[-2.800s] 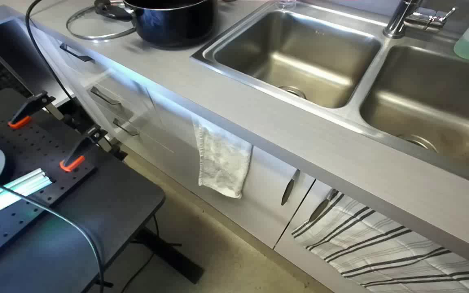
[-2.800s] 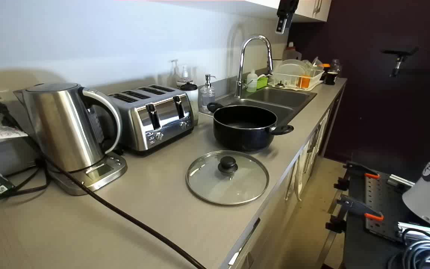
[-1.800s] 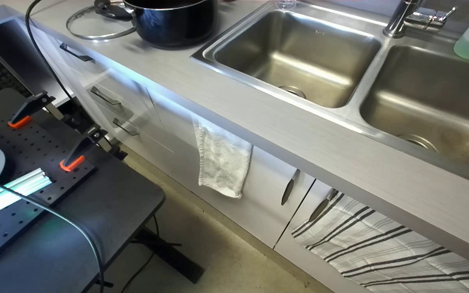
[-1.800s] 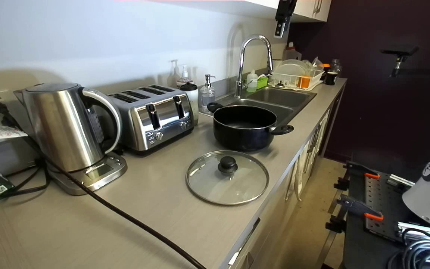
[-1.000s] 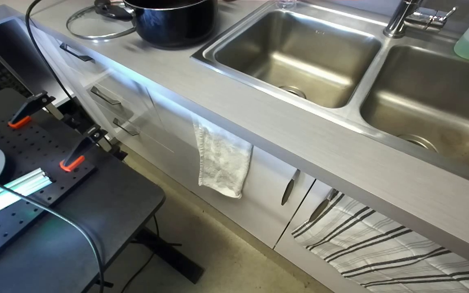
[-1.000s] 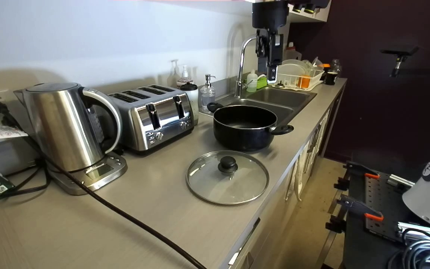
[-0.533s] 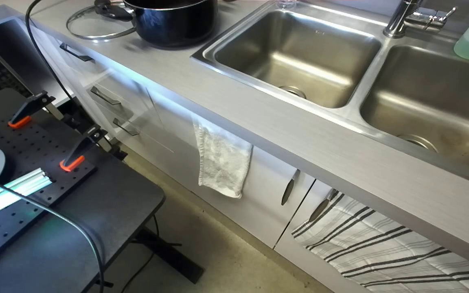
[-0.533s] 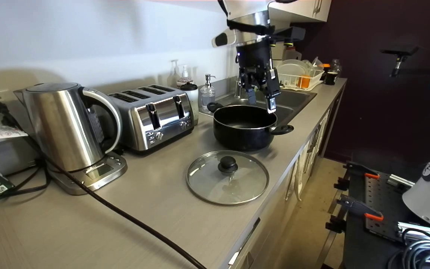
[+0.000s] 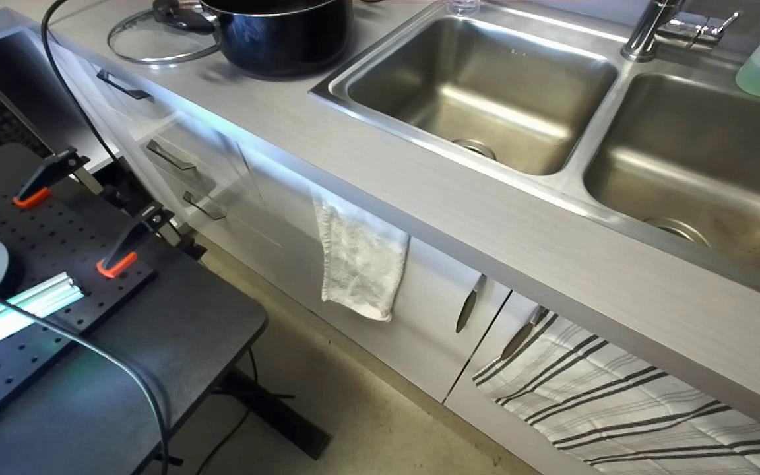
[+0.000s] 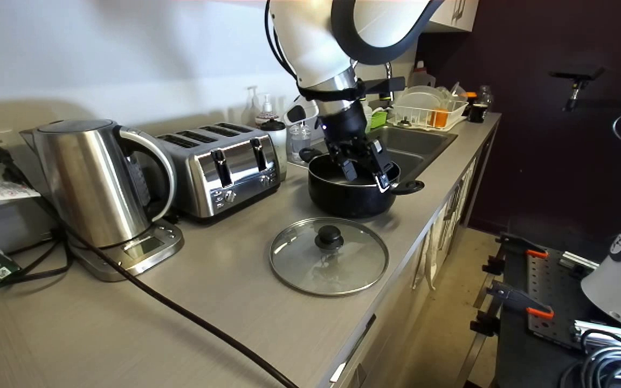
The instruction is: Put the glass lid on the black pot.
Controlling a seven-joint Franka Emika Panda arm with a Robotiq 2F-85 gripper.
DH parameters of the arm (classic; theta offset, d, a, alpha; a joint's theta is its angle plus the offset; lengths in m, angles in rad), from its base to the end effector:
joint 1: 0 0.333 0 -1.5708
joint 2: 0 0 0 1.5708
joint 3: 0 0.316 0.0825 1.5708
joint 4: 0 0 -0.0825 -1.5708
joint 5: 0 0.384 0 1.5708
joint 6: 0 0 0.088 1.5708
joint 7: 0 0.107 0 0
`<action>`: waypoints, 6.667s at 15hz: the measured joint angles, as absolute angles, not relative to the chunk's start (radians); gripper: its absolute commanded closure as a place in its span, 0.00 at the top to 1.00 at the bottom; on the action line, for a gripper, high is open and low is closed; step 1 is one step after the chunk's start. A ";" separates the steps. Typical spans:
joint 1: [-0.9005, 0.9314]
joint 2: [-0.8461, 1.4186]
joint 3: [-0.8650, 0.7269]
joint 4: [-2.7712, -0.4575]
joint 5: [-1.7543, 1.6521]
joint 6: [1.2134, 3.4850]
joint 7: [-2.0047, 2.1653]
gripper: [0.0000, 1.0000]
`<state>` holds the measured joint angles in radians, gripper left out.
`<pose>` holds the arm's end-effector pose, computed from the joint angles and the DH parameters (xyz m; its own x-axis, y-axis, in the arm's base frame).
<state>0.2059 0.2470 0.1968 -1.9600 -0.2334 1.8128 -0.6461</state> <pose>0.5207 0.1977 0.3283 0.3515 0.8514 -0.3892 0.8976 -0.4247 -0.1183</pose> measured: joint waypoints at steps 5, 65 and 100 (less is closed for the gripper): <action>0.232 0.332 0.226 -1.905 -0.317 1.806 -0.647 1.00; 0.259 0.309 0.332 -1.965 -0.417 2.018 -0.747 0.23; 0.028 0.093 0.054 -1.989 -0.174 1.902 -0.610 0.23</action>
<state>0.0280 0.0929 0.0535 -1.9887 -0.1736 1.9020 -0.6102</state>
